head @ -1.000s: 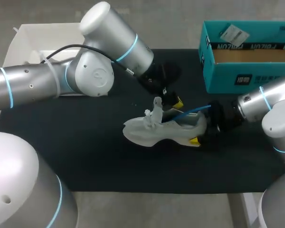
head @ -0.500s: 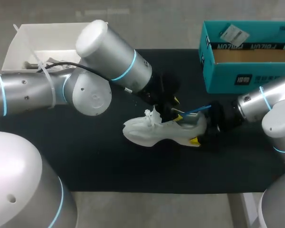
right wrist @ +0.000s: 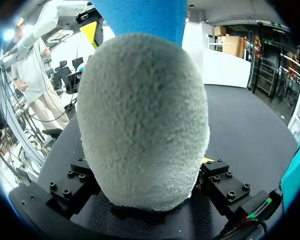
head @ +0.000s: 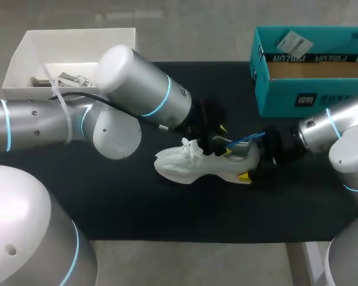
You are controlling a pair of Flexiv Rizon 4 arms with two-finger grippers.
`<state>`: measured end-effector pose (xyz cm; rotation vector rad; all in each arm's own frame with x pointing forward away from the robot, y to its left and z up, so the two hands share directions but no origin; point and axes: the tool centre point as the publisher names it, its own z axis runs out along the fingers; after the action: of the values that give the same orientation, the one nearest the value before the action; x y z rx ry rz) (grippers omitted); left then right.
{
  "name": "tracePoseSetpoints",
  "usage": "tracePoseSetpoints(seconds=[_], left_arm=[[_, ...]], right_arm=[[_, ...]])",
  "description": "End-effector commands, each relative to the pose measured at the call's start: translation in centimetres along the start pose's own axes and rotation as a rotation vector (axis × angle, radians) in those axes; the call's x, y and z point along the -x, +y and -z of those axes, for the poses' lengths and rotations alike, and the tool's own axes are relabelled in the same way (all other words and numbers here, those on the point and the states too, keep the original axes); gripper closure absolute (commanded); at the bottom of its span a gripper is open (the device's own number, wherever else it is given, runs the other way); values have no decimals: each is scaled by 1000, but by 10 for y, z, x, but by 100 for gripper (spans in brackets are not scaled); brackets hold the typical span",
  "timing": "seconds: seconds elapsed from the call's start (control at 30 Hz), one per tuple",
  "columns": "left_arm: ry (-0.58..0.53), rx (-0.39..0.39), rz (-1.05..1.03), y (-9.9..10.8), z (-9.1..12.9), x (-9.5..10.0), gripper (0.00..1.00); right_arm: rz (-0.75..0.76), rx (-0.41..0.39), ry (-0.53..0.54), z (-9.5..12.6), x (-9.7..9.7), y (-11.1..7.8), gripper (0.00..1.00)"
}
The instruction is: Take the shoe out of the shoebox, open the shoe tongue, remove and reinsert the insole, then place the shoe into the shoebox
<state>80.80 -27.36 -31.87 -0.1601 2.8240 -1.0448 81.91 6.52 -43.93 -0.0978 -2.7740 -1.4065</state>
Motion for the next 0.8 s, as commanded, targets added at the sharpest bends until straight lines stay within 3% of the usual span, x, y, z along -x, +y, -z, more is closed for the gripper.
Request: tracePoseSetpoints(seconds=[0.03, 0.2, 0.33, 0.37, 0.4, 0.43, 0.63, 0.8], left_arm=[[1, 9, -8, -4, -15, 5, 38], [-5, 19, -17, -4, -26, 4, 38], [-10, 35, -17, 0, -30, 4, 54], [-12, 37, -15, 2, -30, 5, 63], [-14, 38, -13, 2, -29, 5, 86], [-15, 40, -12, 4, -27, 6, 100], [-23, 51, -1, 10, -19, 8, 100], [-16, 26, 12, 3, -2, 6, 100]], right_arm=[[0, -2, -1, -6, -1, -6, 100], [0, -2, -1, -6, -1, -6, 100], [0, -2, -1, -6, -1, -6, 100], [0, -2, -1, -6, -1, -6, 100], [0, -2, -1, -6, -1, -6, 100], [0, -2, -1, -6, -1, -6, 100], [0, -2, -1, -6, -1, -6, 100], [0, -2, -1, -6, -1, -6, 100]])
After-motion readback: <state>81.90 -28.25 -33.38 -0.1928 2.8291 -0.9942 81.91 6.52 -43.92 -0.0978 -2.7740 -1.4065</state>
